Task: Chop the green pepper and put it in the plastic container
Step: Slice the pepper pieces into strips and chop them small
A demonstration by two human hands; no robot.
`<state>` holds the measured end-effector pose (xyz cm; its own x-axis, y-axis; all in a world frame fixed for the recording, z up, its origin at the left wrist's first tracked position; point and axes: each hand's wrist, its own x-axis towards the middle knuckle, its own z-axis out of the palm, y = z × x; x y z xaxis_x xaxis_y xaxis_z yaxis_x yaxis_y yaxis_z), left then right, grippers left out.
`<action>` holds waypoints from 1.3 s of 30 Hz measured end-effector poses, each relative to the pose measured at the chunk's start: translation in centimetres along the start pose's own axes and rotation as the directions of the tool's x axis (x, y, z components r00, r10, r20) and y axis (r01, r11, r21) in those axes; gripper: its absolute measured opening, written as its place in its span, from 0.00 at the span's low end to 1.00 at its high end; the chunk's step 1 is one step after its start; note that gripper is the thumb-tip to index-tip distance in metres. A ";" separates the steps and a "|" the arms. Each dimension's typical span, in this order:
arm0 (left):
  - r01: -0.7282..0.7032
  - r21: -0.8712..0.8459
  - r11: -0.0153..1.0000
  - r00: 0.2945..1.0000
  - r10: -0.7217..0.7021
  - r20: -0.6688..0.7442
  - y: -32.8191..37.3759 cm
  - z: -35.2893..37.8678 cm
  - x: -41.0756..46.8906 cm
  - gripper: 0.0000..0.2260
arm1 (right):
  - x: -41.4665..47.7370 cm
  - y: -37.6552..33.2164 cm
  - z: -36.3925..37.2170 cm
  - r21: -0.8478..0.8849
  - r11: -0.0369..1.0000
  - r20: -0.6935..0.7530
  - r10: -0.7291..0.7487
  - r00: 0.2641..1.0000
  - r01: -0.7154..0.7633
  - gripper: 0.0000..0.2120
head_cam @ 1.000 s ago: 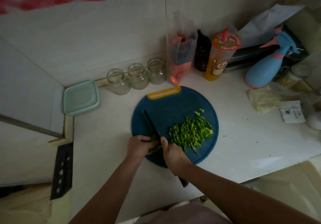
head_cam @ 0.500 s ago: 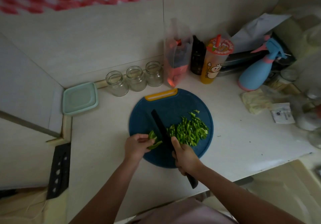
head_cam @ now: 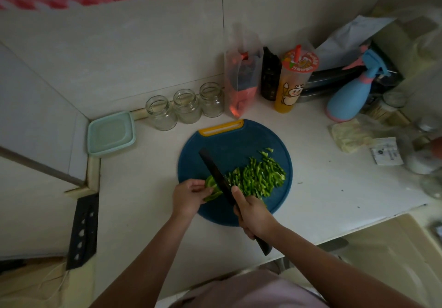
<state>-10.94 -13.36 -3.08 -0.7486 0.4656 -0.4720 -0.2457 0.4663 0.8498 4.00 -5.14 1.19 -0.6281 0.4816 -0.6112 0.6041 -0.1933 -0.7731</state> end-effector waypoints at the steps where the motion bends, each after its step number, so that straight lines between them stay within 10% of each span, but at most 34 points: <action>1: -0.002 0.001 1.000 1.000 0.002 -0.001 0.0 0.0 0.0 0.12 | 0.0 0.0 0.0 0.000 1.000 0.001 -0.002 1.000 0.002 0.28; 39: 0.139 -0.048 0.989 0.990 -0.140 -0.008 0.8 0.1 0.5 0.11 | 0.6 0.6 1.5 -0.190 0.982 -0.046 0.013 0.999 -0.022 0.29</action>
<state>-11.45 -12.71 -2.63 -0.7116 0.3901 -0.5844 -0.3767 0.4902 0.7860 3.27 -6.25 0.11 -0.5970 0.5178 -0.6128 0.6995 -0.0381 -0.7136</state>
